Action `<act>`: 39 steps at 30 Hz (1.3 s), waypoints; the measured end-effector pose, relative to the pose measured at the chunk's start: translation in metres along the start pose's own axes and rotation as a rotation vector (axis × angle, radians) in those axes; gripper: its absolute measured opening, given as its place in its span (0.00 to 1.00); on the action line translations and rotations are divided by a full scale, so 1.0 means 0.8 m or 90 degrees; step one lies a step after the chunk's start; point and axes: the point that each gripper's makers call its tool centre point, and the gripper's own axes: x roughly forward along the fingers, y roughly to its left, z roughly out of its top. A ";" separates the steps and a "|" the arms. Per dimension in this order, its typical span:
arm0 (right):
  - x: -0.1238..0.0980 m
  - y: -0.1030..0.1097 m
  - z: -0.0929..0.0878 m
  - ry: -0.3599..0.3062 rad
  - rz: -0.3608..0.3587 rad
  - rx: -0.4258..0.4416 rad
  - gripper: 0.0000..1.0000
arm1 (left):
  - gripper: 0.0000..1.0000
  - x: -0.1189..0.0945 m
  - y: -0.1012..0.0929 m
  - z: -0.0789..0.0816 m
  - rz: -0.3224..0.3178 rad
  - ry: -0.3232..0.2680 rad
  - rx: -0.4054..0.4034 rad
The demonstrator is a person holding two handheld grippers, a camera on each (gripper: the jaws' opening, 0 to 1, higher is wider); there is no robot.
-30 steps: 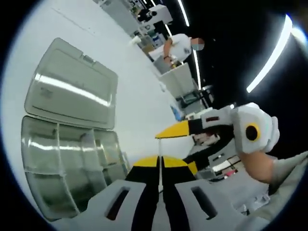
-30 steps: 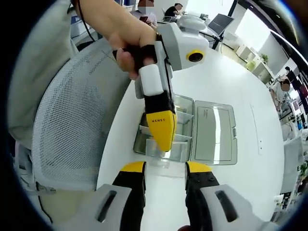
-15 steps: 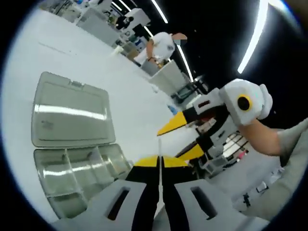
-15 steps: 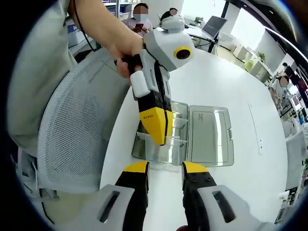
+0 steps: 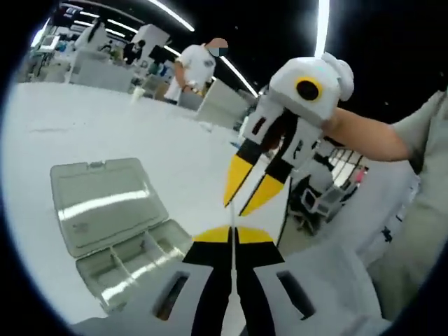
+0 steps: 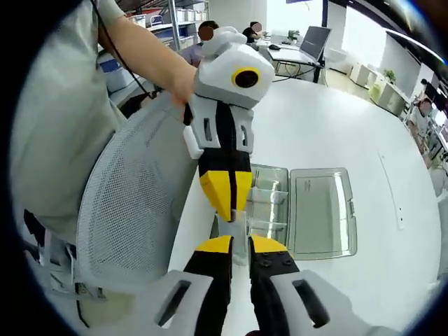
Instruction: Insert the divider into the dual guide fixture by aligning both edges with the guide slots and pushing it downward to the bottom, including one-sided entry, uneven engagement, binding, and posture correction.
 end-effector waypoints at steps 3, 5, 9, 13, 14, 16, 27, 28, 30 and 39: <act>0.002 0.003 0.003 -0.001 0.022 0.006 0.02 | 0.00 -0.004 0.001 0.001 0.002 -0.003 0.020; 0.004 0.001 0.005 -0.004 0.027 0.011 0.02 | 0.00 -0.005 0.000 0.001 0.001 -0.004 0.046; 0.008 0.004 0.006 0.005 0.044 0.021 0.00 | 0.00 -0.008 -0.003 0.001 -0.001 -0.003 0.087; 0.013 0.009 0.008 0.014 0.059 0.018 0.00 | 0.00 -0.011 -0.006 0.001 -0.002 -0.011 0.112; 0.016 0.011 0.009 0.015 0.064 0.012 0.00 | 0.00 -0.011 -0.006 0.002 -0.003 -0.013 0.112; 0.018 0.013 0.010 0.022 0.071 0.015 0.00 | 0.00 -0.012 -0.008 0.001 -0.002 -0.011 0.126; 0.027 0.018 0.023 0.038 0.087 0.030 0.00 | 0.00 -0.026 -0.003 -0.003 0.004 -0.009 0.176; 0.028 0.019 0.024 0.040 0.089 0.031 0.00 | 0.00 -0.027 -0.002 -0.004 0.004 -0.007 0.177; 0.031 0.019 0.027 0.045 0.087 0.037 0.00 | 0.00 -0.031 0.001 -0.005 0.014 -0.001 0.181; 0.038 0.010 0.040 0.066 0.068 0.142 0.00 | 0.05 -0.052 0.013 -0.016 0.055 0.031 0.225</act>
